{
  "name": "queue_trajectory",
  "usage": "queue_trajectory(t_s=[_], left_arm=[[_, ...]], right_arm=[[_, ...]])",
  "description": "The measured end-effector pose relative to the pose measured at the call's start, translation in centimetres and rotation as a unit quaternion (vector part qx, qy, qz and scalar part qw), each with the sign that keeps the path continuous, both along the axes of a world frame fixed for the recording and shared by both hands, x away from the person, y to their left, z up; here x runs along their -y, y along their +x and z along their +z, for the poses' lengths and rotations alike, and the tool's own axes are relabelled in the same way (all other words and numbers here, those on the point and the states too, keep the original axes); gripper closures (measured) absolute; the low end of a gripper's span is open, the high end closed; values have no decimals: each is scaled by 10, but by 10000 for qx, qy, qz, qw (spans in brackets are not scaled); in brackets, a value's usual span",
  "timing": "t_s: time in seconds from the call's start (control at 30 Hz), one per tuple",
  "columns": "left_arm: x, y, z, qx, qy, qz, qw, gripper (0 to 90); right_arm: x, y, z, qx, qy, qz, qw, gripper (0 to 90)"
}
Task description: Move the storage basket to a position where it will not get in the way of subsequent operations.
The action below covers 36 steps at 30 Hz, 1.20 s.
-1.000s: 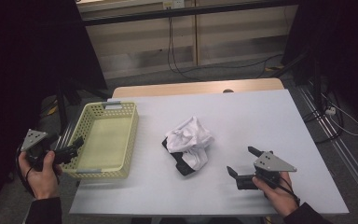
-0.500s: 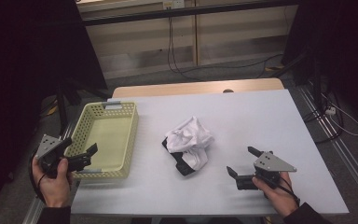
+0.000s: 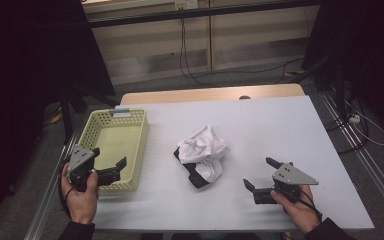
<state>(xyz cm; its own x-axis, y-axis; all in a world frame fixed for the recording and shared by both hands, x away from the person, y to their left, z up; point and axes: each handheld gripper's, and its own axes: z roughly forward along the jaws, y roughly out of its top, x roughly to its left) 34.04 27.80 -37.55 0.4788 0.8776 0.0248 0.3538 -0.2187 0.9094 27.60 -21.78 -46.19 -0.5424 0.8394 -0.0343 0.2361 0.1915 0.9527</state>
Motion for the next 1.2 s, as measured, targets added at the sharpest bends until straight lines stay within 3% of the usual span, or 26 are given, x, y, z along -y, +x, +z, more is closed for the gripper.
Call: queue_trajectory(t_s=[0.43,0.67,0.87,1.2], left_arm=[[40,-1,-7,-83,65,-523,9986,34],[56,-1,-15,-72,134,-581,9982,32],[72,2,-22,-162,237,-888,9956,34],[92,3,-30,-238,326,-1113,9930,34]], right_arm=[[0,2,0,-12,-13,-39,10000,5],[-2,2,0,-35,42,-2,10000,6],[-4,3,-1,-31,26,58,10000,7],[-6,-1,0,-8,-5,101,9999,7]])
